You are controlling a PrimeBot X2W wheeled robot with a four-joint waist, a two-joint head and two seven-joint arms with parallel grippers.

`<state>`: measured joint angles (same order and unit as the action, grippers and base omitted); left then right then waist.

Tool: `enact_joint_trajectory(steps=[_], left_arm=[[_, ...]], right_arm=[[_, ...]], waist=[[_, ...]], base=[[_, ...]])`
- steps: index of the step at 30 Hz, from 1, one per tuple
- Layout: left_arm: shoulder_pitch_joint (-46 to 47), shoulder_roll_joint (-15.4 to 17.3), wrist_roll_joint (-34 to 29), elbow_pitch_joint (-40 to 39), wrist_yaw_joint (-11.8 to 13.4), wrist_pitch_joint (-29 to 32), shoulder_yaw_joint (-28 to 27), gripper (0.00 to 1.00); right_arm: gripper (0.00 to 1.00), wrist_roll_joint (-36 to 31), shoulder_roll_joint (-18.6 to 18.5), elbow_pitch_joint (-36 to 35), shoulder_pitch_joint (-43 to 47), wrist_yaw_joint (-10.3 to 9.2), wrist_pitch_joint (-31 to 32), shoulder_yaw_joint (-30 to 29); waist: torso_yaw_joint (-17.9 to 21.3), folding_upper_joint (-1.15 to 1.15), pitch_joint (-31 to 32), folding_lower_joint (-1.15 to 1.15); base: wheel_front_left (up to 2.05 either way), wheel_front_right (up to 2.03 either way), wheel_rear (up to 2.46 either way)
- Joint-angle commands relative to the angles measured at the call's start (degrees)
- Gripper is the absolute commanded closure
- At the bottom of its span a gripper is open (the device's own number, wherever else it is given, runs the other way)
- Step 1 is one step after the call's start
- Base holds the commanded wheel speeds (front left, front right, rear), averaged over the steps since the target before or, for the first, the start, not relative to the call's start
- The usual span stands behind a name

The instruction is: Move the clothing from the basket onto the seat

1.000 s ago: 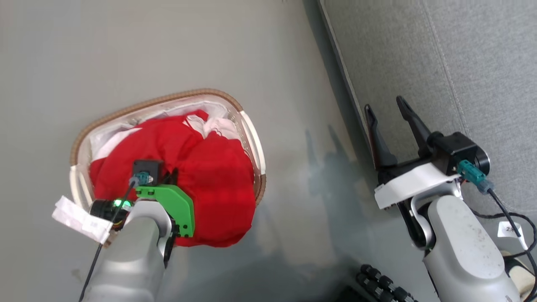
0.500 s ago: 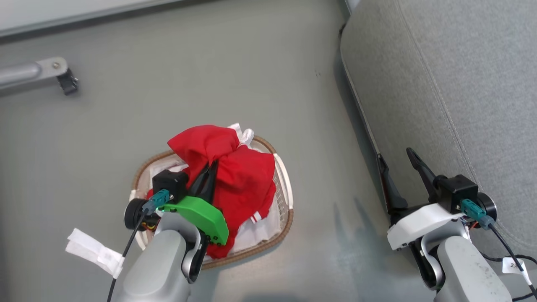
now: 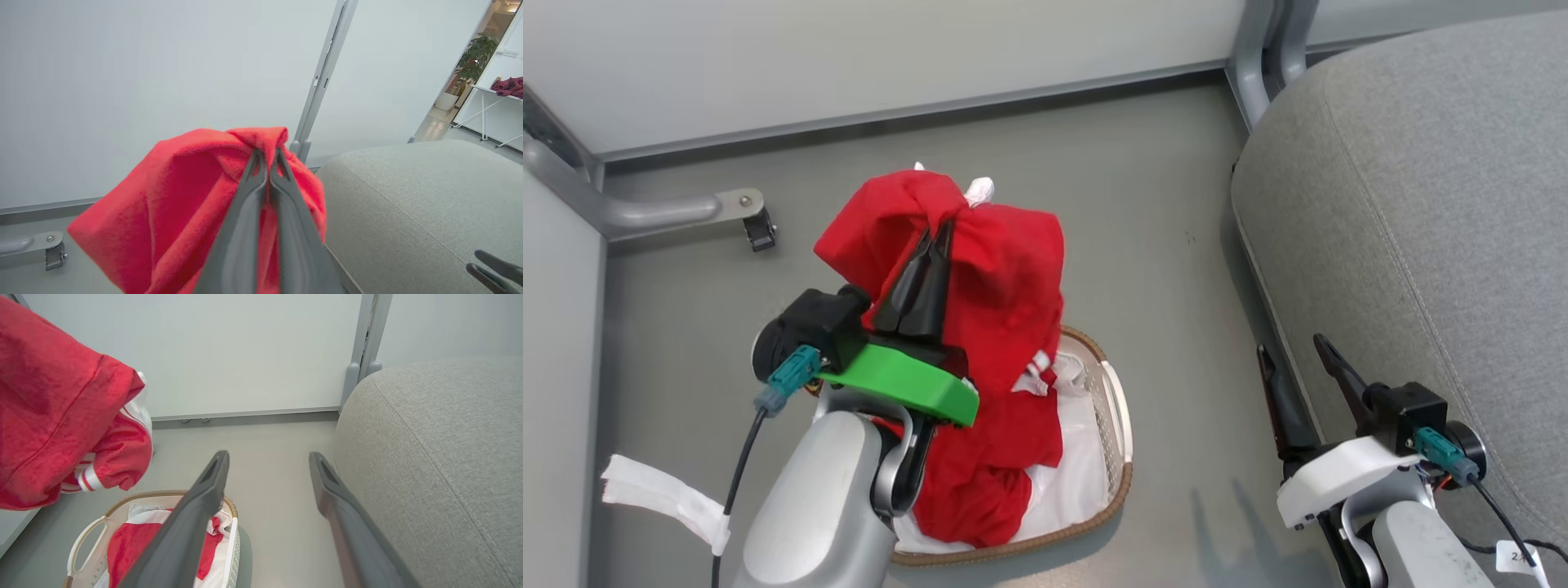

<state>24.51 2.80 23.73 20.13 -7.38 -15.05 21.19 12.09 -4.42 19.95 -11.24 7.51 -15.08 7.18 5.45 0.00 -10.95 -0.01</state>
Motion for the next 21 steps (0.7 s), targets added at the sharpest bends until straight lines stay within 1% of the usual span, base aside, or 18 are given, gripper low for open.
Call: enact_joint_trajectory(steps=[1,5,8,12,16,21], left_arm=[[-0.5,0.2,-0.5,-1.8,-0.2,-0.2,-0.4,1.00],[0.6,0.2,-1.1,-6.5,-0.2,-0.2,-0.5,1.00],[1.7,0.2,-0.1,-10.4,-0.2,-0.2,-0.3,1.00],[2.4,0.2,0.0,-13.6,-0.2,-0.1,0.2,1.00],[2.6,0.2,0.0,-14.5,-0.2,-0.1,0.4,1.00],[1.7,0.2,0.3,-13.5,-0.2,-0.1,0.8,1.00]], right_arm=[[0.00,-0.2,-0.1,0.0,1.0,-0.04,-0.1,-0.2],[0.00,-0.3,0.1,0.1,1.7,-0.04,-0.1,-0.4],[0.00,-0.3,0.2,0.1,2.2,-0.04,-0.1,-0.4],[0.00,-0.4,0.4,0.4,2.9,-0.04,-0.1,-0.6],[0.00,-0.5,0.5,0.7,3.2,-0.04,-0.1,-0.4],[0.00,-0.1,0.6,0.3,2.6,-0.04,-0.1,0.7]], waist=[[-1.1,0.00,1.8,0.01],[-1.3,0.00,2.6,0.01],[-1.4,0.00,3.0,0.01],[-1.5,0.00,3.4,0.01],[-1.5,0.00,3.8,0.01],[-1.4,0.00,3.6,0.01]], base=[[0.00,0.00,0.00],[0.00,0.00,0.00],[0.00,0.00,0.00],[0.00,0.00,0.00],[0.00,0.00,0.00],[0.00,0.00,0.00]])
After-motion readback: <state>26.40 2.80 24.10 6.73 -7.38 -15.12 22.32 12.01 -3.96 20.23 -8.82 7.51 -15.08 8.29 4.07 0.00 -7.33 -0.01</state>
